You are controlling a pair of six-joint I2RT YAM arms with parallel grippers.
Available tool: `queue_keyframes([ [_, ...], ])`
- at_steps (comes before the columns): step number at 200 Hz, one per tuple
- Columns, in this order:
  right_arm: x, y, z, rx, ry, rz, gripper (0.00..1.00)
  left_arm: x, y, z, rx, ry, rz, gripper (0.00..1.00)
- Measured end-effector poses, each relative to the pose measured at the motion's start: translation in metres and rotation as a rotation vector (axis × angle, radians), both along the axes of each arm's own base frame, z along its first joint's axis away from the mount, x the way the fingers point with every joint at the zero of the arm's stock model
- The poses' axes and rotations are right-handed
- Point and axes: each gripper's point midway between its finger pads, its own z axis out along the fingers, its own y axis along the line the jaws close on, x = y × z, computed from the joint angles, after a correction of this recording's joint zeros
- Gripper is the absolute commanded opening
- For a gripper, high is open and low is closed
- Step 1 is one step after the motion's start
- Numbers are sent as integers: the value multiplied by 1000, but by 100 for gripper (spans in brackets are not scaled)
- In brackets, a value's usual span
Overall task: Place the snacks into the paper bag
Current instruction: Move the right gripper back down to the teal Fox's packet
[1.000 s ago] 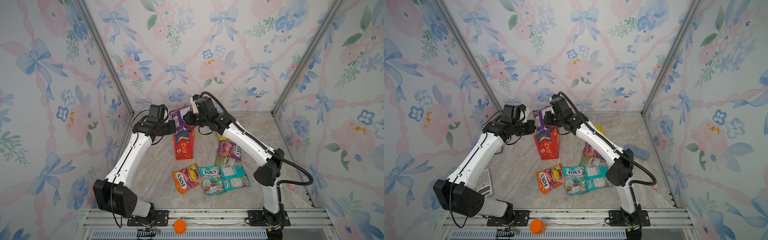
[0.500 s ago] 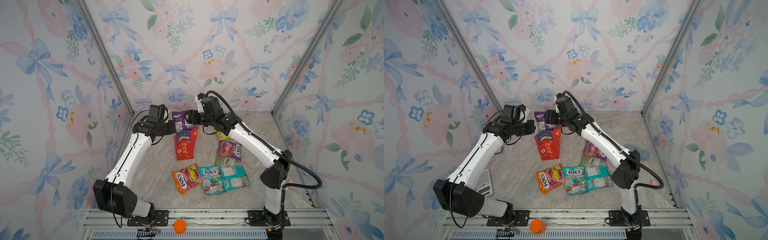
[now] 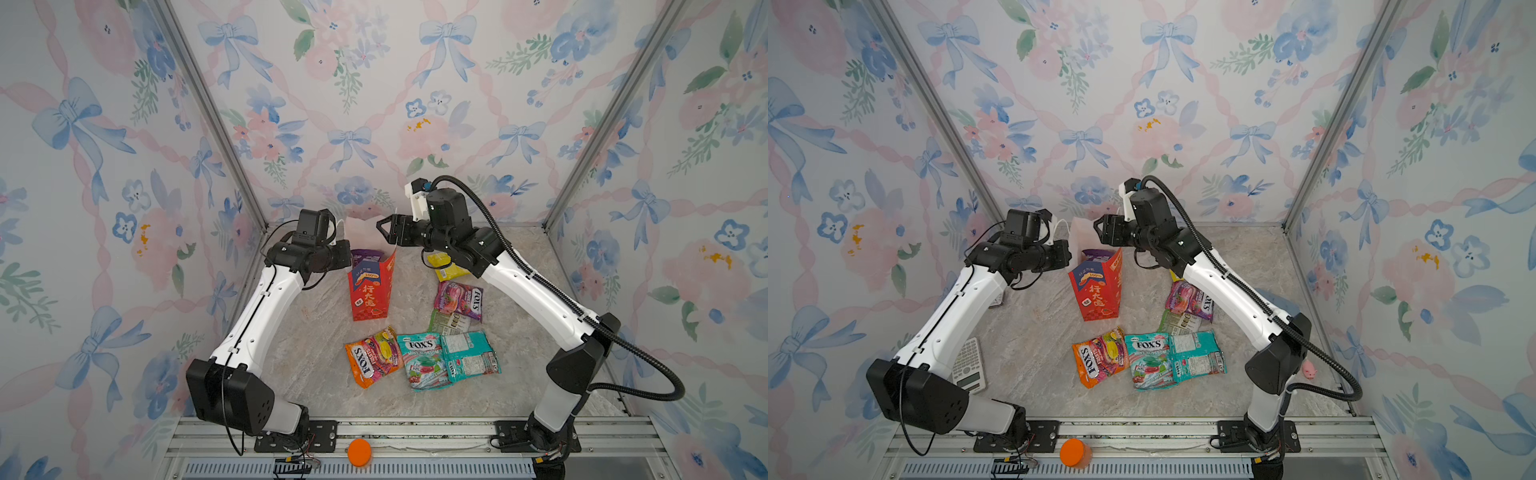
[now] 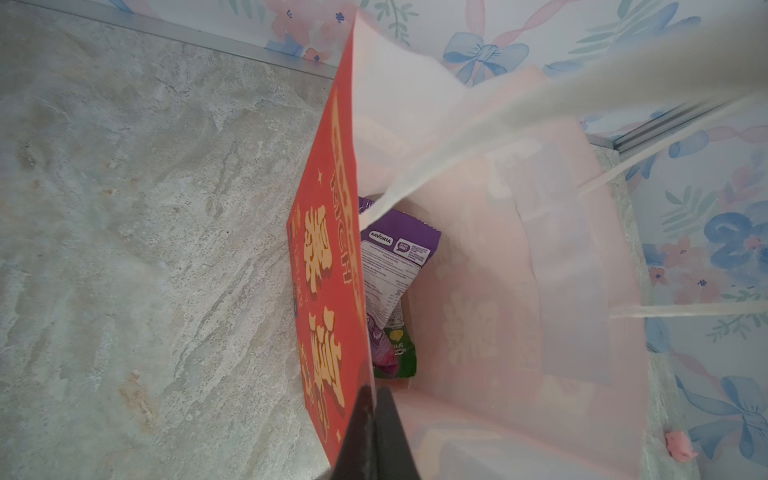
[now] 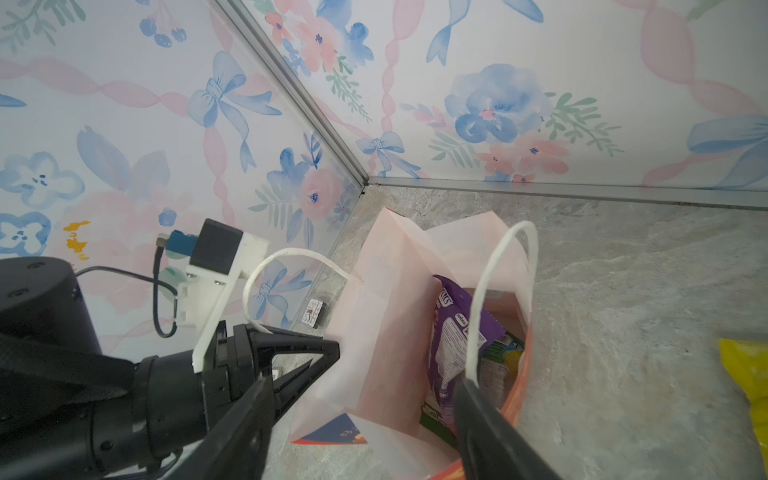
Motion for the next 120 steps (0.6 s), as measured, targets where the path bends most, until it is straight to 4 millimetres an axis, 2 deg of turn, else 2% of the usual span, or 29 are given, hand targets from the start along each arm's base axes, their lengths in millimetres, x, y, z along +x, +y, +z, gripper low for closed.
queue_keyframes([
  [21,-11,-14,-14,-35,17,-3,72,0,0,0,0,0,0,0],
  [44,-23,-42,-34,-90,38,-41,74,0,0,0,0,0,0,0],
  [66,-33,-69,-54,-148,54,-98,86,0,0,0,-1,0,0,0],
  [88,-47,-100,-91,-236,103,-165,100,0,0,0,0,0,0,0],
  [98,-54,-113,-110,-269,139,-194,97,0,0,0,0,0,0,0],
  [120,-71,-139,-157,-336,236,-262,97,0,0,0,-1,0,0,0],
])
